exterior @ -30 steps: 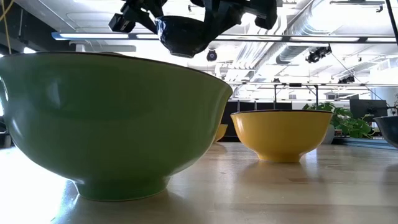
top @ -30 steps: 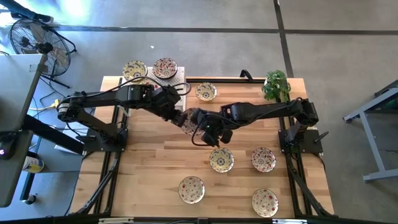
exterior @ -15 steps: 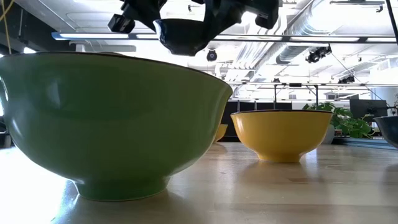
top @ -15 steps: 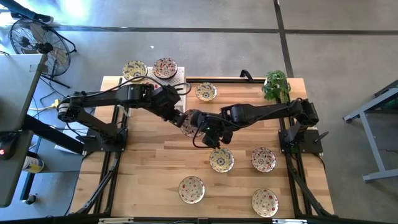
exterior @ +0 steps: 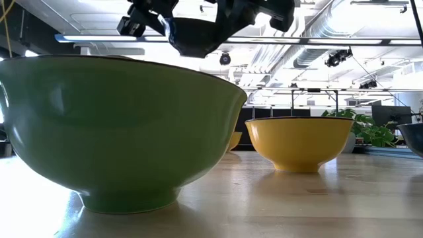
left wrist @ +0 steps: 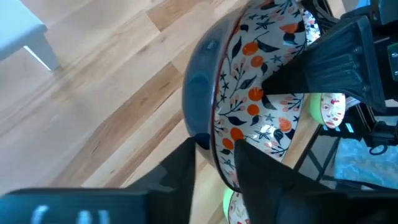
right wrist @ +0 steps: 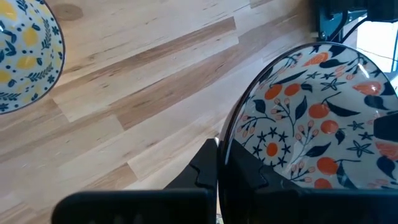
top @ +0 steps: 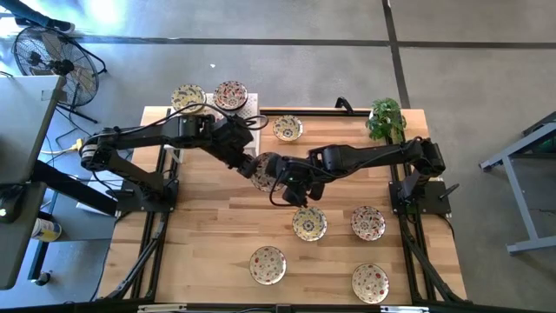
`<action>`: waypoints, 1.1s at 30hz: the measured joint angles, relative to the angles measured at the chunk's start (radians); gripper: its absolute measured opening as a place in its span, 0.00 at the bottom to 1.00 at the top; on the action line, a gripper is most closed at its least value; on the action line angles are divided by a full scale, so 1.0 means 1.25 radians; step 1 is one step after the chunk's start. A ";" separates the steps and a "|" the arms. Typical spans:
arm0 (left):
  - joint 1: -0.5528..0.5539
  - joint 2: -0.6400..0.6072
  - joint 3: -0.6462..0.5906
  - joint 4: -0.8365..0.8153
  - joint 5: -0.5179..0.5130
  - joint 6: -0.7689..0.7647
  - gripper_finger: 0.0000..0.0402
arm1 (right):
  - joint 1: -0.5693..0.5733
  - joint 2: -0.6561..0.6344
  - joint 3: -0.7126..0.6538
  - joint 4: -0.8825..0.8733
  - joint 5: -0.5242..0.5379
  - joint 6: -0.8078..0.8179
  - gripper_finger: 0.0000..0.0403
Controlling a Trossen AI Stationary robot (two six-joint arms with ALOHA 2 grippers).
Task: Pick & Place Mini bowls
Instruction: Stack the green patterned bowl on top of the green patterned bowl on the shelf
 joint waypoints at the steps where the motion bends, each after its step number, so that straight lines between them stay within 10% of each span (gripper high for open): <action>1: 0.000 0.000 0.000 -0.001 -0.003 0.005 0.22 | 0.000 0.000 0.000 -0.001 0.000 0.000 0.01; 8: 0.002 0.001 0.000 -0.001 -0.033 0.018 0.03 | 0.000 0.000 0.000 -0.004 0.000 0.009 0.01; 33: 0.075 -0.020 0.011 -0.093 -0.039 0.054 0.00 | -0.007 -0.083 0.002 0.012 0.125 0.163 0.35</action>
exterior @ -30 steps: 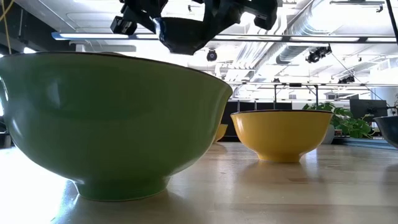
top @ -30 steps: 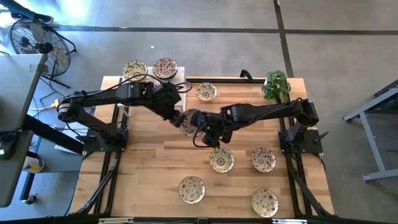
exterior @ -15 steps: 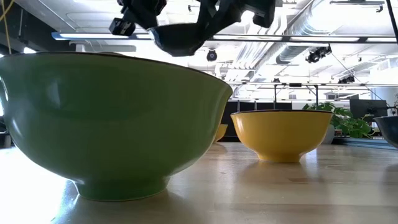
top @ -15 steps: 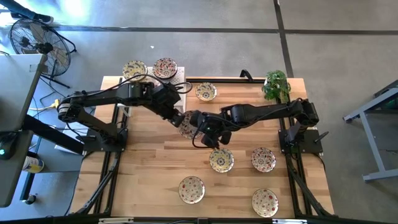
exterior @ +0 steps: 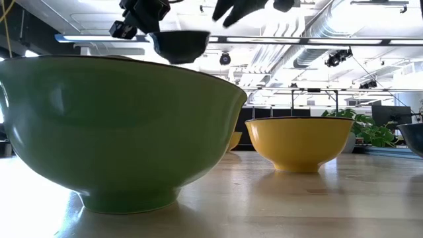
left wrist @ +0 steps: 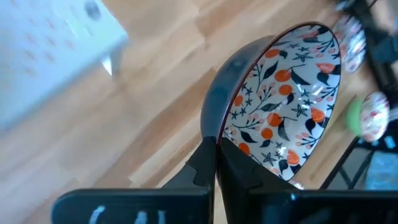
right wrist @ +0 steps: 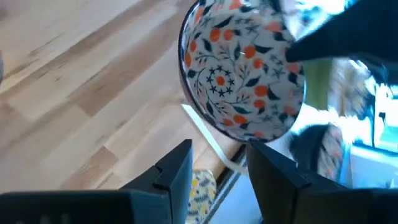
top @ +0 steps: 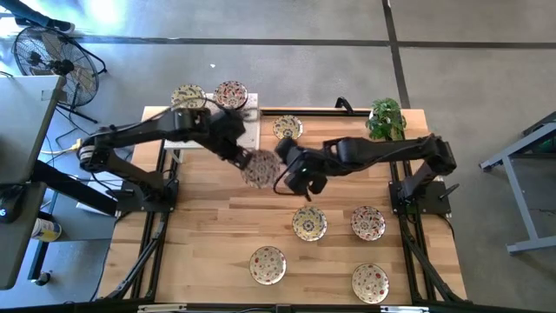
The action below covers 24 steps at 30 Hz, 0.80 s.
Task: Pick & Place Mini bowls
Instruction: Stack the green patterned bowl on top of the green patterned bowl on the shelf
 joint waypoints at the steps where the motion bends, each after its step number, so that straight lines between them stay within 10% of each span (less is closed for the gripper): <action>1: 0.016 -0.007 0.009 0.000 0.004 0.010 0.00 | -0.004 -0.014 0.000 -0.001 0.003 0.030 0.35; 16: 0.409 0.029 0.271 -0.194 0.055 0.195 0.00 | -0.078 -0.117 -0.005 0.002 -0.051 0.327 0.02; 24: 0.587 0.093 0.277 -0.202 0.097 0.244 0.00 | -0.077 -0.117 -0.005 0.026 -0.074 0.327 0.02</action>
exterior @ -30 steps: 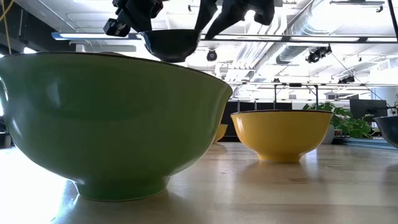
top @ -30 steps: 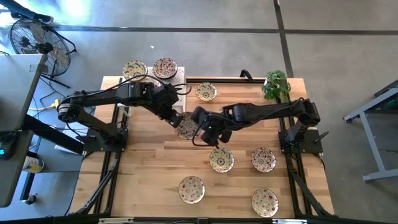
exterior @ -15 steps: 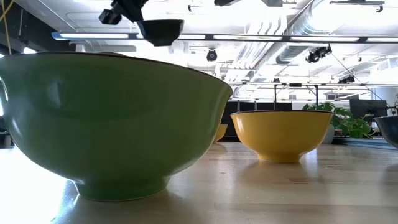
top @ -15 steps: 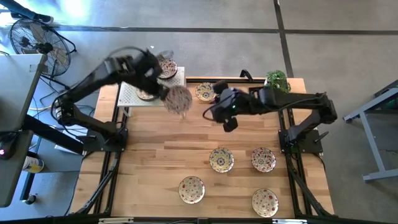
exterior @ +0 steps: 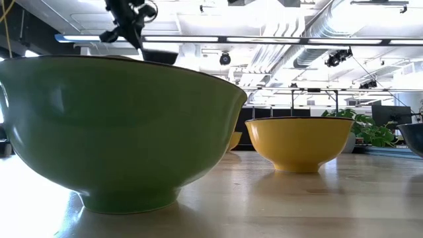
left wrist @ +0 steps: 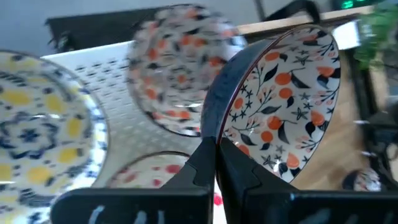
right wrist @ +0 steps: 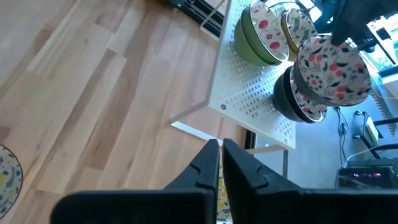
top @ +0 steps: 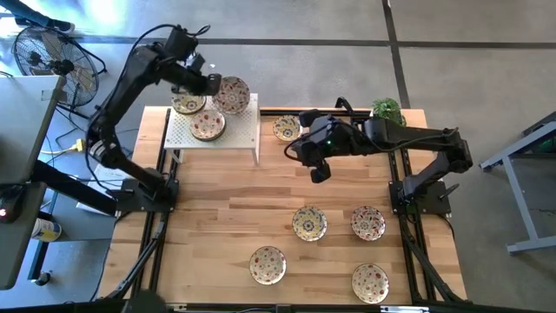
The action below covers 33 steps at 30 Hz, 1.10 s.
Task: Pick & Place Mini bowls
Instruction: Stack the green patterned bowl on top of the green patterned bowl on the shelf, then stack the green patterned bowl on the stacked green patterned bowls on the shelf
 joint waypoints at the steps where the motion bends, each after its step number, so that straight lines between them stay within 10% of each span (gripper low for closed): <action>1: 0.014 0.010 0.000 0.000 0.002 0.005 0.00 | 0.000 0.000 0.000 0.000 0.000 -0.001 0.01; 16: 0.078 0.106 0.000 0.030 0.035 0.026 0.01 | -0.042 0.000 0.000 -0.006 -0.037 -0.044 0.01; 33: 0.077 0.106 0.077 -0.025 -0.008 0.079 0.24 | -0.068 0.000 0.000 -0.003 -0.046 -0.044 0.00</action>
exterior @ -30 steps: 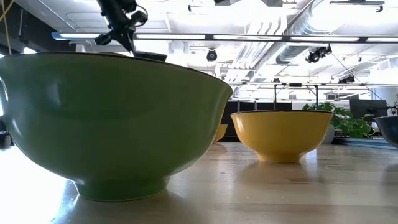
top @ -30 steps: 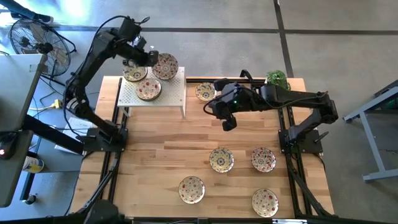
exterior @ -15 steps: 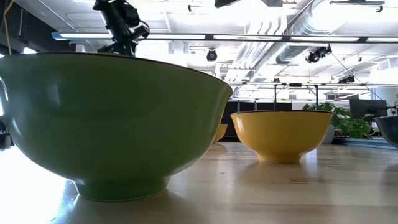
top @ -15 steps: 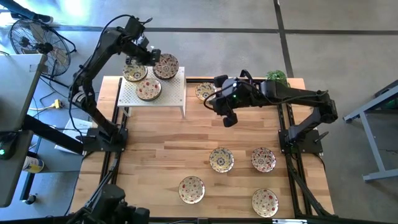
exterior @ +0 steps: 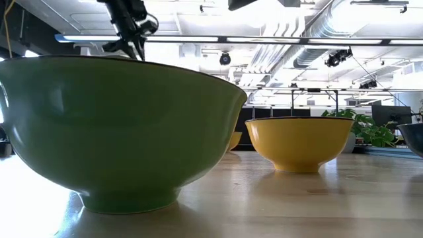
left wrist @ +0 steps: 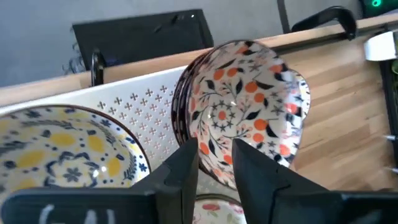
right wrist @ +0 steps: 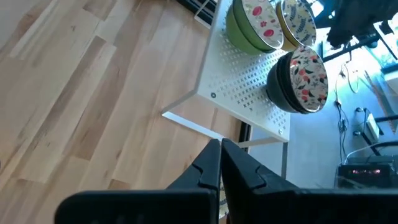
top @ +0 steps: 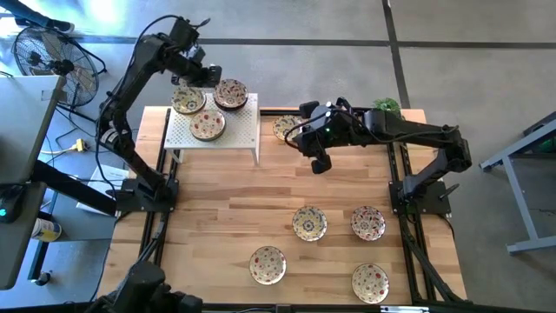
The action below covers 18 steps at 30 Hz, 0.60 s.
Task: Pick & Place Mini bowls
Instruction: Stack the green patterned bowl on the stacked green patterned bowls on the shelf
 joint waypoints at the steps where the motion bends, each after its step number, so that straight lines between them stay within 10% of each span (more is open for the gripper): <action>1: 0.000 0.000 0.016 -0.009 0.000 0.011 0.23 | -0.001 0.000 0.000 0.000 0.002 0.007 0.00; 8: -0.034 -0.064 0.032 -0.008 0.008 0.078 0.07 | -0.020 0.000 0.000 -0.015 0.004 0.146 0.00; 18: -0.195 -0.320 -0.244 0.368 0.003 0.068 0.00 | -0.073 -0.004 -0.065 0.098 -0.034 0.392 0.00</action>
